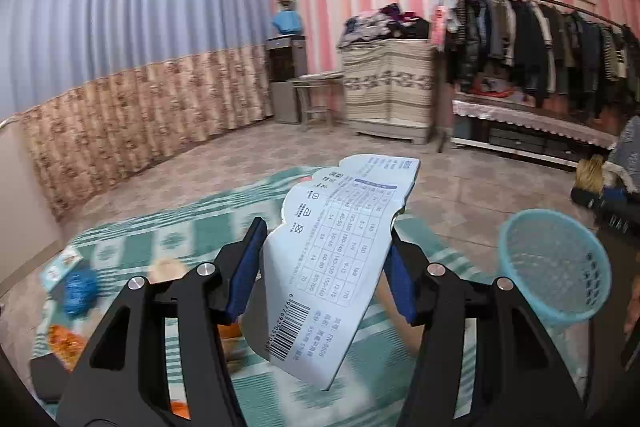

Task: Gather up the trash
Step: 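Carry the receipt and rag to the blue basket and open both grippers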

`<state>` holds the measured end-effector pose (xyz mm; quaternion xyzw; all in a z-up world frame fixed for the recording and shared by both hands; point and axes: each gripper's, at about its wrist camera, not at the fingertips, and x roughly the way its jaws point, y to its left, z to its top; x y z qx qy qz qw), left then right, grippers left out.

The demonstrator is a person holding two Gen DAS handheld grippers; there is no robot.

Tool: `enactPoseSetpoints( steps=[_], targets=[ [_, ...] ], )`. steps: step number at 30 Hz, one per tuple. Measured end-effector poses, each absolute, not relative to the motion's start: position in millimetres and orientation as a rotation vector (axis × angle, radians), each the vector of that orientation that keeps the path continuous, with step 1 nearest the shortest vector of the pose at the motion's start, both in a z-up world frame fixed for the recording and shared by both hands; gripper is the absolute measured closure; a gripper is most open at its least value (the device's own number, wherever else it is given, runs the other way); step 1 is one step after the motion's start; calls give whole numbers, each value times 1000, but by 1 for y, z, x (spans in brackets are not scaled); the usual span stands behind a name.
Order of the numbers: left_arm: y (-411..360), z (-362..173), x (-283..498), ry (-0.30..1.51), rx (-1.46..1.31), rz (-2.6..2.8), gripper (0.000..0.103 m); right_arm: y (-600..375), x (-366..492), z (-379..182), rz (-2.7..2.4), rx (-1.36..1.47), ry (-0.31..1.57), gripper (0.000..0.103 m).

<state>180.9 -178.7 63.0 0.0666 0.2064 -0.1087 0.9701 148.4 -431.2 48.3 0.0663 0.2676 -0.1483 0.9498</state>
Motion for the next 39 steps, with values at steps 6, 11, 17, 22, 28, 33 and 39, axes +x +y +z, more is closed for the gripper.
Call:
enactPoseSetpoints(
  steps=[6, 11, 17, 22, 28, 33, 39],
  targets=[
    [-240, 49, 195, 456, 136, -338, 48, -491, 120, 38, -397, 236, 535, 60],
    [-295, 28, 198, 492, 179, -441, 48, -522, 114, 23, -489, 299, 540, 60],
    [-350, 0, 211, 554, 224, -527, 48, -541, 118, 9, -547, 349, 558, 60],
    [-384, -7, 218, 564, 243, -573, 48, -559, 107, 2, -579, 400, 550, 60],
    [-426, -16, 211, 557, 278, -624, 48, -577, 99, -7, -619, 418, 559, 60],
    [-446, -24, 215, 594, 289, -657, 36, -583, 97, -9, -620, 440, 553, 60],
    [-429, -15, 214, 551, 287, -616, 16, -574, 108, -11, -586, 433, 566, 60]
  ],
)
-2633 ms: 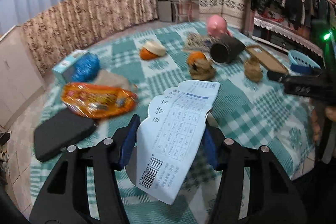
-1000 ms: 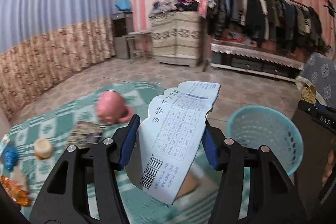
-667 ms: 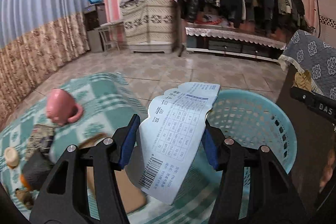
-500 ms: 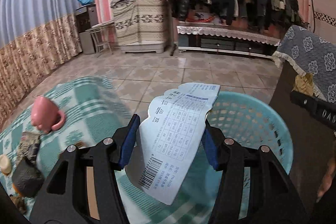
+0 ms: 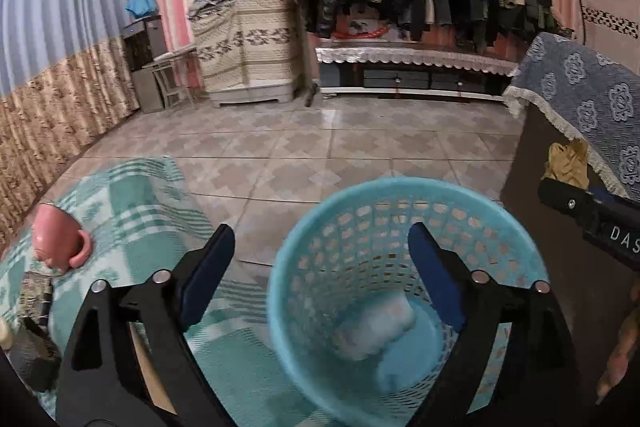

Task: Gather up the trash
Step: 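Carry the receipt and rag to the blue basket and open both grippers, then return both tools to the table and grasp the orange lid with the left gripper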

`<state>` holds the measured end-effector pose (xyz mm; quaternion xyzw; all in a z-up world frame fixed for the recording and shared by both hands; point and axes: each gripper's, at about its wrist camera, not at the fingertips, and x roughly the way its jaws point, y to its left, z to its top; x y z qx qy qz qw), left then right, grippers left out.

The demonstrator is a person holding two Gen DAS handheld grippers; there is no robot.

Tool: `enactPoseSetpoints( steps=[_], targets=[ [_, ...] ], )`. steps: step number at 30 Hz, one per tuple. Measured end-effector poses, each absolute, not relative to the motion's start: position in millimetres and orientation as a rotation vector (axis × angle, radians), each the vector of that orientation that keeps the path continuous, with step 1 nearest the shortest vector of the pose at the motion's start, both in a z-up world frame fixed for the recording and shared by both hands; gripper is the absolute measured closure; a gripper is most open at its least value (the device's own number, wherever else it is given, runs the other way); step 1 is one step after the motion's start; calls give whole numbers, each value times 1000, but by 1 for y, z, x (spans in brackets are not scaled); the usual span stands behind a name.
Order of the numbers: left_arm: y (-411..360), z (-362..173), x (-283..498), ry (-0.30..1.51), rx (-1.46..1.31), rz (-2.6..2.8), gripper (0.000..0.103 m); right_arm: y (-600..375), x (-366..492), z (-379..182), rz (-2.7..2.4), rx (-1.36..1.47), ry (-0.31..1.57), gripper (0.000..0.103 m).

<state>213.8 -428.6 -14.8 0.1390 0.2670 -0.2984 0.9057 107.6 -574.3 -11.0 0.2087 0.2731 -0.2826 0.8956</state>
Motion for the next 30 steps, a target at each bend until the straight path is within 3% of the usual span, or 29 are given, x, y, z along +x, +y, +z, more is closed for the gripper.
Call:
enactPoseSetpoints(
  steps=[10, 11, 14, 20, 30],
  targets=[
    [-360, 4, 245, 540, 184, -432, 7, -547, 134, -14, -538, 397, 590, 57],
    [-357, 5, 246, 539, 178, -424, 7, -544, 137, -13, -533, 394, 590, 53],
    [-346, 7, 251, 542, 161, -407, 7, -537, 140, -12, -526, 398, 579, 28],
    [-335, 11, 249, 511, 162, -374, 6, -529, 148, -12, -519, 357, 602, 15],
    [-312, 20, 237, 493, 146, -347, 6, -523, 149, -6, -519, 335, 597, 13]
  ],
)
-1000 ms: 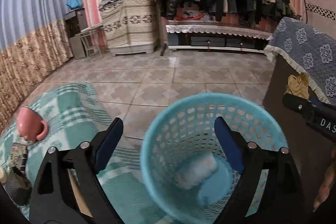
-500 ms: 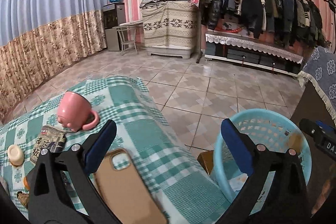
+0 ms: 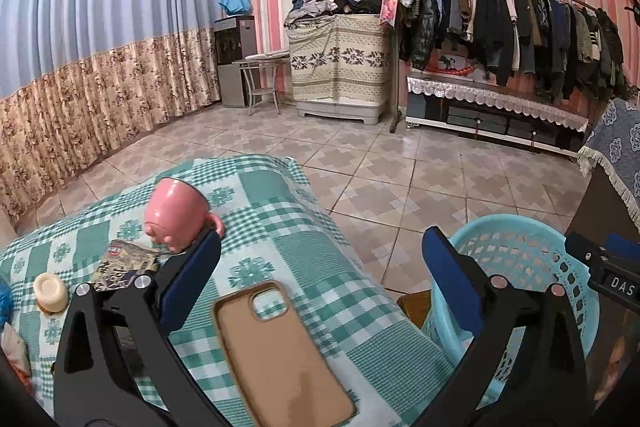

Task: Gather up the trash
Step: 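Return both tools to the table and grasp the orange lid with the left gripper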

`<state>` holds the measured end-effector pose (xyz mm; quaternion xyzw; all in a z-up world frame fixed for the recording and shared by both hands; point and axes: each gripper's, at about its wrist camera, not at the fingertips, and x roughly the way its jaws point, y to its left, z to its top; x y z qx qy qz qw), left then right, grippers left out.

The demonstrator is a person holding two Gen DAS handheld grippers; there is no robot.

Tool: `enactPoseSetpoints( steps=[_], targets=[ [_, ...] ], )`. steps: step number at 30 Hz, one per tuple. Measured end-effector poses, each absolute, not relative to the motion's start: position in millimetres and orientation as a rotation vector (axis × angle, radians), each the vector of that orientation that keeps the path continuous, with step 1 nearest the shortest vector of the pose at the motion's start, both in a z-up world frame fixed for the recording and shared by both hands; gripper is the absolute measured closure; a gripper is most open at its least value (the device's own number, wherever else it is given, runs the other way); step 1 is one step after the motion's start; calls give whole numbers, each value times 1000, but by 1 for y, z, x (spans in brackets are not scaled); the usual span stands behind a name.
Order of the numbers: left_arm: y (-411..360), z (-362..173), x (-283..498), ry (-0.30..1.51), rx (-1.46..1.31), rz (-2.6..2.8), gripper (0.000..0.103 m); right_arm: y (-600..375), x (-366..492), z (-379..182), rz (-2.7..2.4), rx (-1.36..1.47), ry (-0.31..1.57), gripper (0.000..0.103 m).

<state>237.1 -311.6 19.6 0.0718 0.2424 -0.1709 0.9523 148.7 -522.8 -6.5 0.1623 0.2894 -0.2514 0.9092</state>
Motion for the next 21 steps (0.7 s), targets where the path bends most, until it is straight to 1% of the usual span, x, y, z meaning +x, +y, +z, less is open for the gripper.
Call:
enactPoseSetpoints(
  steps=[7, 9, 14, 21],
  targets=[
    [-272, 34, 227, 474, 128, -293, 6, -500, 147, 4, -490, 321, 570, 12],
    [-256, 38, 224, 471, 117, -276, 6, -488, 148, 8, -485, 310, 560, 5],
    [-211, 47, 211, 454, 100, -225, 6, -450, 154, 17, -437, 273, 537, 5],
    [-148, 57, 196, 460, 59, -149, 5, -385, 165, 26, -349, 142, 522, 5]
  ],
)
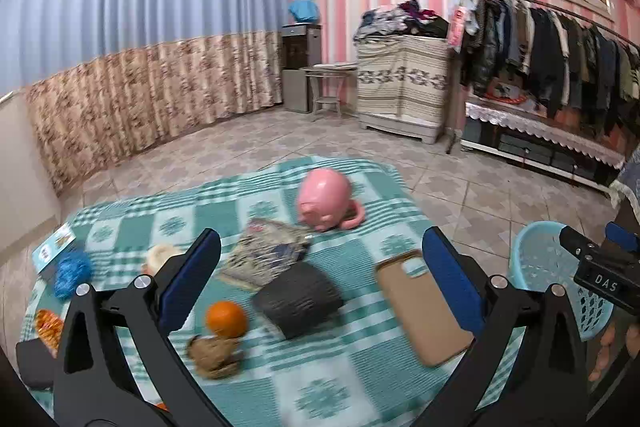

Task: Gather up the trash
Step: 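Return both tools to the table and grasp the orange lid with the left gripper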

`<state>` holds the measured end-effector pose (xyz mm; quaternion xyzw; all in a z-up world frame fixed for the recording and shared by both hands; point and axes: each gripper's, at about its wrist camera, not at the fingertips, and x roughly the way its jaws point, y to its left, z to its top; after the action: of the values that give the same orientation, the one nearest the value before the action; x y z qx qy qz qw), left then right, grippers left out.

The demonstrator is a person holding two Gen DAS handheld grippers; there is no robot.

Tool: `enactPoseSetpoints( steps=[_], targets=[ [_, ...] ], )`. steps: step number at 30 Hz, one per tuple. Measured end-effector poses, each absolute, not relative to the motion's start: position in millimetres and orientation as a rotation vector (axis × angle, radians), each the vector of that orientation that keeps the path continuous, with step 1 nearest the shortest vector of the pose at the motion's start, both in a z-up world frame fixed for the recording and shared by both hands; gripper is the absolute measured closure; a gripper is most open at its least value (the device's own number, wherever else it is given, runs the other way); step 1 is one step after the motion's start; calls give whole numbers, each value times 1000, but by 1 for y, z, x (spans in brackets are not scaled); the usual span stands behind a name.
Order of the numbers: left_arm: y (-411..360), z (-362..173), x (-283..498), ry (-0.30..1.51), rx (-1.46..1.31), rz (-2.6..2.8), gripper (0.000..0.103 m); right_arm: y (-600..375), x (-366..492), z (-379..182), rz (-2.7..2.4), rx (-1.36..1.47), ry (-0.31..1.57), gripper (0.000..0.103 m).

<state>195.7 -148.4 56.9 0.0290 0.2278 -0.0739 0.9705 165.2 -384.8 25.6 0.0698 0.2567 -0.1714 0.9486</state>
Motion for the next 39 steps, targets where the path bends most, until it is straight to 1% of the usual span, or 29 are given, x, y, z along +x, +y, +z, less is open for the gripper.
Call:
enactPoseSetpoints(
  steps=[4, 11, 18, 22, 27, 33, 39],
  targets=[
    [-104, 57, 188, 472, 24, -94, 5, -353, 171, 25, -269, 106, 523, 5],
    [-31, 48, 180, 509, -26, 22, 6, -311, 179, 26, -94, 175, 509, 5],
    [33, 28, 175, 553, -57, 145, 6, -267, 190, 19, -57, 81, 517, 4],
    [63, 5, 173, 609, -73, 192, 5, -251, 197, 13, -45, 48, 542, 4],
    [70, -26, 170, 679, -92, 183, 6, -238, 205, 5, -36, 18, 583, 4],
    [42, -60, 157, 754, -76, 95, 6, -232, 208, -1, -75, -44, 611, 4],
    [11, -78, 156, 826, -23, 18, 6, -233, 206, -2, -82, -46, 613, 5]
  ],
)
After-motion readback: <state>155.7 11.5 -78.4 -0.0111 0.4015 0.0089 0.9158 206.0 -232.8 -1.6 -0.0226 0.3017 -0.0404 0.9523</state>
